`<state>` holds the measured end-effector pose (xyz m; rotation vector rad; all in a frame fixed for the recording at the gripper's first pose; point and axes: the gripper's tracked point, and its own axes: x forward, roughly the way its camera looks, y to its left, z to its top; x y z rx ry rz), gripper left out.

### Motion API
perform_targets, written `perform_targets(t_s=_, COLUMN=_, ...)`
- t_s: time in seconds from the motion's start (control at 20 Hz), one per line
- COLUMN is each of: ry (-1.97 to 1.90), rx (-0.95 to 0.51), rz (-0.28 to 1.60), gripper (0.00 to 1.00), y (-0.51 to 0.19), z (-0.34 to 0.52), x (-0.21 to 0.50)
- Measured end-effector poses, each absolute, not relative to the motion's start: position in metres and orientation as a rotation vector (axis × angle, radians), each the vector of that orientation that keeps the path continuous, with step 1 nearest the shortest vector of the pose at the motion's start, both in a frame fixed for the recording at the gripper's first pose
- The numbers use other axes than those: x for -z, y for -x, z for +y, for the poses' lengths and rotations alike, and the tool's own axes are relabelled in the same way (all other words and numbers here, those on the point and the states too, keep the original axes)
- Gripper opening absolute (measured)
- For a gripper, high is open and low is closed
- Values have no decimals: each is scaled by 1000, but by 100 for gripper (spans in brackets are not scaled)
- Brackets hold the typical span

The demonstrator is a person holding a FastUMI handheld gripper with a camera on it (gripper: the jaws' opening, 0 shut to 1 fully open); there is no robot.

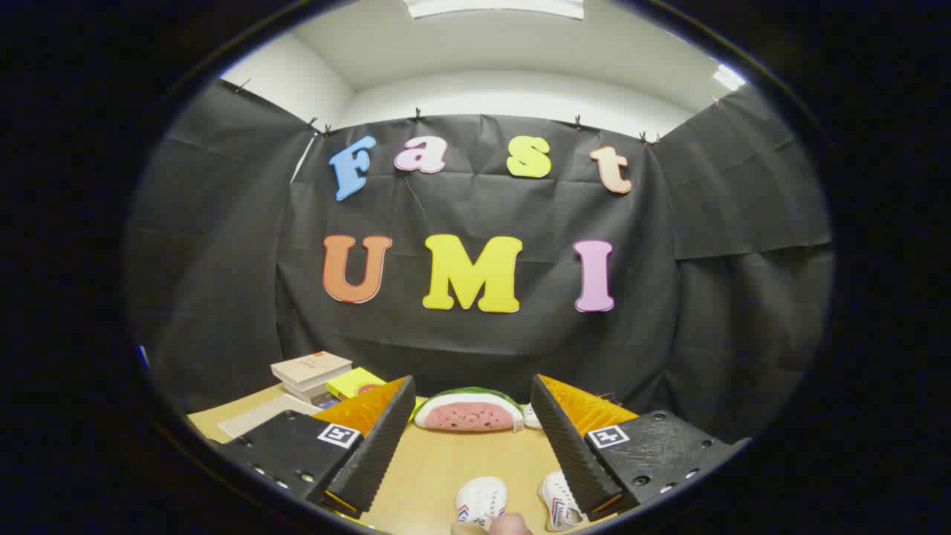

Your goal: Open the storage box then place both shoes into the box .Put the left shoe in first, then the right shoe, with the right side of both shoes facing outward in a uniform manner.

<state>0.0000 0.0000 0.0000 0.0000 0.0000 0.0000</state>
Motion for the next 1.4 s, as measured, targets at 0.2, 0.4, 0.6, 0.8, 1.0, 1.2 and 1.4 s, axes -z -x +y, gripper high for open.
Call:
perform_targets(t_s=0.2, ry=-2, rx=-6, rz=-4, gripper=95, y=-3, z=-5, x=-4)
perform_targets(t_s=0.4, ry=4, rx=-8, rz=14, gripper=95, y=-8, z=-9, x=1)
perform_targets(t_s=0.6, ry=3, rx=-19, rz=17, gripper=95, y=-9, z=-9, x=-1)
perform_targets(t_s=0.8, ry=1, rx=-42, rz=21, gripper=95, y=-13, z=-11, x=-2)
perform_targets(t_s=1.0, ry=-7, rx=-73, rz=23, gripper=95, y=-17, z=-8, x=-1)
perform_targets(t_s=1.2, ry=-5, rx=-121, rz=63, gripper=95, y=-28, z=-2, x=14)
perform_targets(t_s=1.4, ry=-36, rx=-200, rz=98, gripper=95, y=-40, z=9, x=31)
